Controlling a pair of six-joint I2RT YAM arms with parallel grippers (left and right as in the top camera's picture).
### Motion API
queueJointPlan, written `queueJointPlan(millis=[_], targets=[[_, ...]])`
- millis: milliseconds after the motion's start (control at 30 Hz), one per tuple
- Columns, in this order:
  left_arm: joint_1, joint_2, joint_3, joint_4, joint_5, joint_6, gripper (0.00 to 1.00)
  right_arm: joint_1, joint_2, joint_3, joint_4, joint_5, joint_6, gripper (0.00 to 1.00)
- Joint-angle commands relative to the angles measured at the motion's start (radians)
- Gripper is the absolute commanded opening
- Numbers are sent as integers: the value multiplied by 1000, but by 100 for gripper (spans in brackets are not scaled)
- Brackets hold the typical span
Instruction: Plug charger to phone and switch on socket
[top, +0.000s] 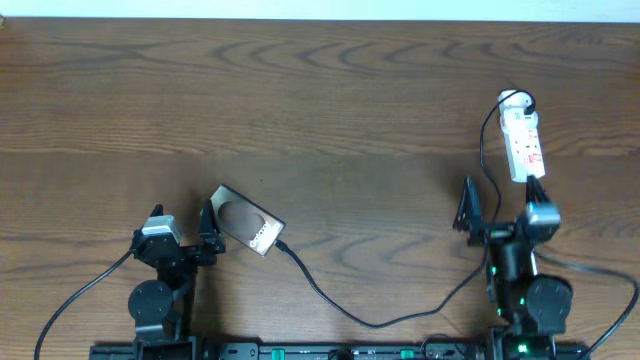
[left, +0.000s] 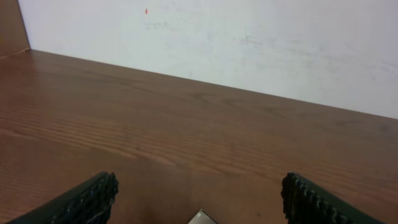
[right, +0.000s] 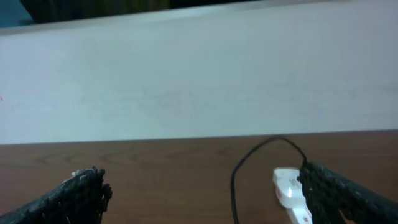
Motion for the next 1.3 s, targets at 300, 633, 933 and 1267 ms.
queueJointPlan(millis=[300, 633, 933, 1267], targets=[[5, -7, -14, -40, 17, 9, 86, -22, -269, -40, -331, 17, -54, 99], [5, -7, -14, -40, 17, 9, 86, -43, -269, -40, -436, 54, -92, 99], [5, -7, -14, -40, 17, 9, 86, -69, -269, -40, -437, 46, -176, 99], [5, -7, -14, -40, 17, 9, 86, -68, -269, -40, -437, 39, -184, 99]])
